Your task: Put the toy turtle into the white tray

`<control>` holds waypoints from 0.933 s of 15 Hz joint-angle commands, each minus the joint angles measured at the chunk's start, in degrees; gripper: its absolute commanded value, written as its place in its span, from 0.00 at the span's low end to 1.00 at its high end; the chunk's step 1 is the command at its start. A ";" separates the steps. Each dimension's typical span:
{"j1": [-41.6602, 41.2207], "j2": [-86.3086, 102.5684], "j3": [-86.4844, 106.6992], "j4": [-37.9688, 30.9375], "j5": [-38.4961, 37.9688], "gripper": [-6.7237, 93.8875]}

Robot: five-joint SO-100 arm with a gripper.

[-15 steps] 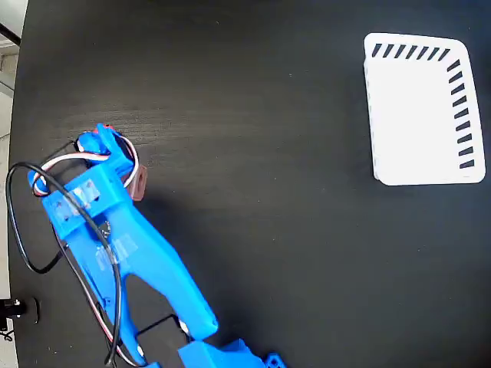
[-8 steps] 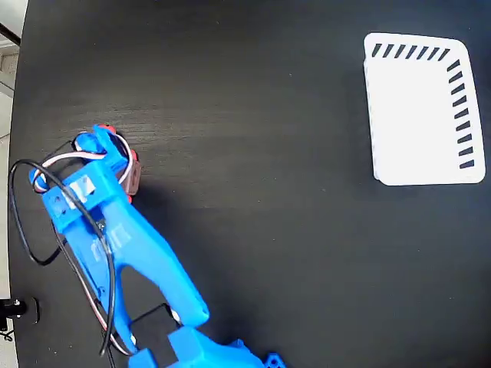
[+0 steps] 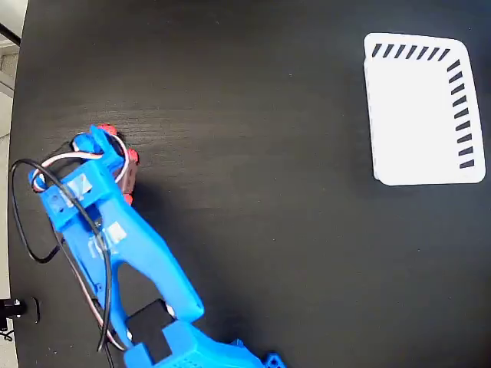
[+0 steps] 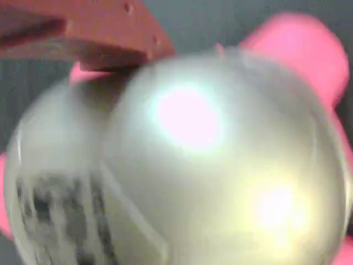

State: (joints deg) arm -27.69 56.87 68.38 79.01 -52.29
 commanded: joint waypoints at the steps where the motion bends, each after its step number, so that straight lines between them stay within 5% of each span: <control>1: -0.35 1.32 -2.02 -0.09 0.70 0.07; 14: 3.78 33.49 1.14 11.69 1.85 0.07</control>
State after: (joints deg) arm -23.73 78.05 69.43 89.30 -50.01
